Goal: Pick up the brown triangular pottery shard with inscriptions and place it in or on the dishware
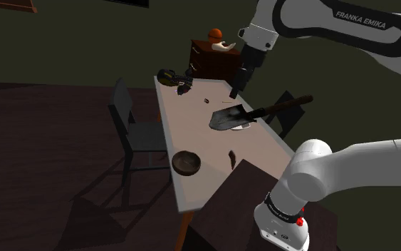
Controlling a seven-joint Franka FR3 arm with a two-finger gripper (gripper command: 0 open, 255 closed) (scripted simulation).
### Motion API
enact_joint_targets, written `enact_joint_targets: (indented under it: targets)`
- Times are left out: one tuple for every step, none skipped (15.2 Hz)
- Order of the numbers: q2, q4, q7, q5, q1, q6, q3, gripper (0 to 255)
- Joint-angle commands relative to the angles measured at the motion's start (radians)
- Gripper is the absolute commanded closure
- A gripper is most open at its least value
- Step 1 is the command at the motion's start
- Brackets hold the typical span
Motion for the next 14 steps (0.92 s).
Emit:
enact_joint_targets:
  targets:
    - [0.0,0.0,0.0,0.0,0.0,0.0,0.0,0]
    - [0.008,-0.023,0.005,-0.005,-0.009,0.027,-0.006,0]
    - [0.016,-0.046,0.01,-0.01,-0.019,0.054,-0.013,0]
    - [0.026,-0.068,0.015,-0.015,-0.028,0.081,-0.019,0]
    - [0.037,-0.088,0.02,-0.02,-0.038,0.109,-0.026,0]
    - [0.049,-0.108,0.025,-0.024,-0.047,0.136,-0.033,0]
    - [0.062,-0.128,0.03,-0.029,-0.057,0.164,-0.04,0]
    - [0.076,-0.146,0.034,-0.034,-0.067,0.193,-0.047,0]
    - [0.091,-0.164,0.039,-0.039,-0.077,0.221,-0.054,0]
    - [0.107,-0.18,0.044,-0.044,-0.087,0.25,-0.061,0]
    - [0.124,-0.196,0.049,-0.049,-0.097,0.279,-0.069,0]
    - [0.143,-0.211,0.054,-0.053,-0.107,0.308,-0.076,0]
    - [0.163,-0.225,0.059,-0.058,-0.116,0.338,-0.084,0]
    - [0.184,-0.238,0.064,-0.062,-0.126,0.368,-0.092,0]
